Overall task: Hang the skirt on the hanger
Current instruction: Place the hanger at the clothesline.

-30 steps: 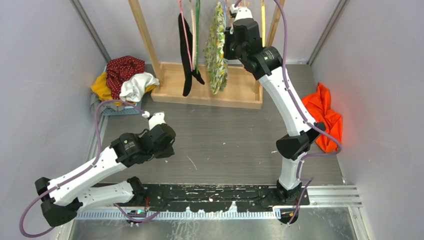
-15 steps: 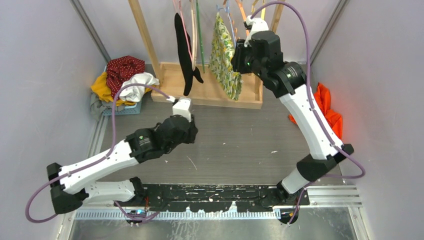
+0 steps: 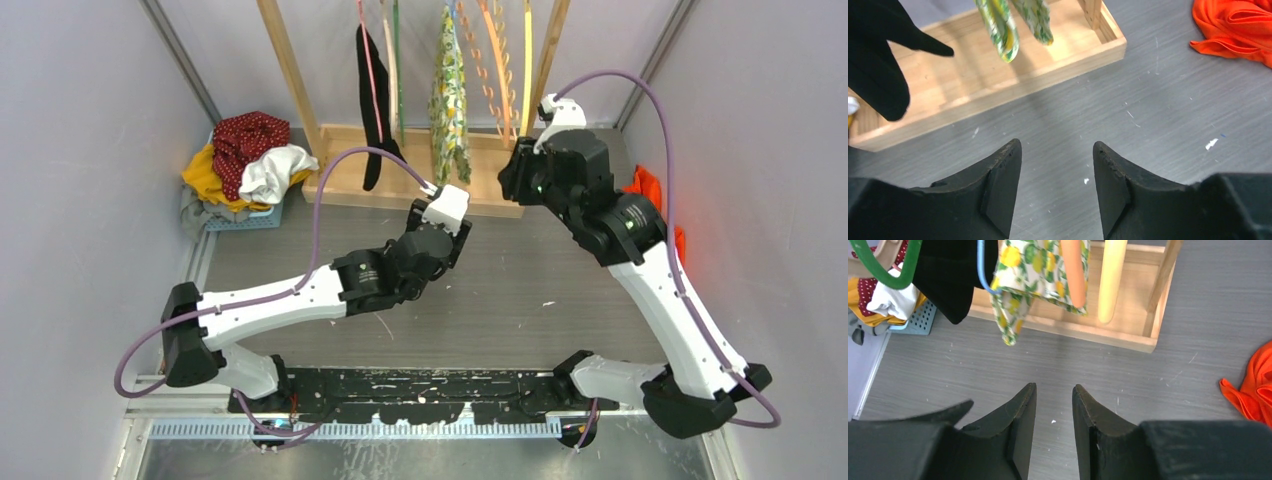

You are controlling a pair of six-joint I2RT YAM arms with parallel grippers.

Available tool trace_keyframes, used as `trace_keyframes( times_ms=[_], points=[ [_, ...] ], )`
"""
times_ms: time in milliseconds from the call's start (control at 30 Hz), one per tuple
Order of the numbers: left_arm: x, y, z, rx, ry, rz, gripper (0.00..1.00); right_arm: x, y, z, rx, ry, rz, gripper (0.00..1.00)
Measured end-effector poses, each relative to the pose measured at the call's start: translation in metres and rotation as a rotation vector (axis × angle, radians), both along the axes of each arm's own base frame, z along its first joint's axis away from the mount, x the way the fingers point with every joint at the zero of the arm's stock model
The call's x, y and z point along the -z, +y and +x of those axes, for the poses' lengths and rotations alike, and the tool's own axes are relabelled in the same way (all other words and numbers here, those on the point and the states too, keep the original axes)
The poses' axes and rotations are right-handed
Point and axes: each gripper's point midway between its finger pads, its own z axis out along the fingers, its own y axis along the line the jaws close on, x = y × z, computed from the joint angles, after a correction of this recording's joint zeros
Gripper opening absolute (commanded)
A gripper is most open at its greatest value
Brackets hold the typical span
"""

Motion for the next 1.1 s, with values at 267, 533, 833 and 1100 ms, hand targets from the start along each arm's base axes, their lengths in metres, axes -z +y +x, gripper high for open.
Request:
trace_keyframes(
  times_ms=[267, 533, 833, 1100],
  points=[
    [-0.004, 0.013, 0.041, -0.062, -0.109, -0.011, 0.58, 0.017, -0.010, -0.018, 0.013, 0.029, 0.018, 0.38],
    [0.006, 0.042, 0.081, -0.141, -0.137, 0.002, 0.48, 0.029, -0.010, -0.020, 0.013, 0.053, 0.009, 0.38],
    [0.019, 0.060, 0.098, -0.116, -0.117, -0.011, 0.33, 0.036, -0.009, -0.019, 0.010, 0.065, 0.004, 0.37],
    [0.014, 0.061, 0.107, -0.051, -0.127, -0.086, 0.48, 0.043, -0.008, -0.017, 0.010, 0.080, -0.007, 0.37]
  ],
)
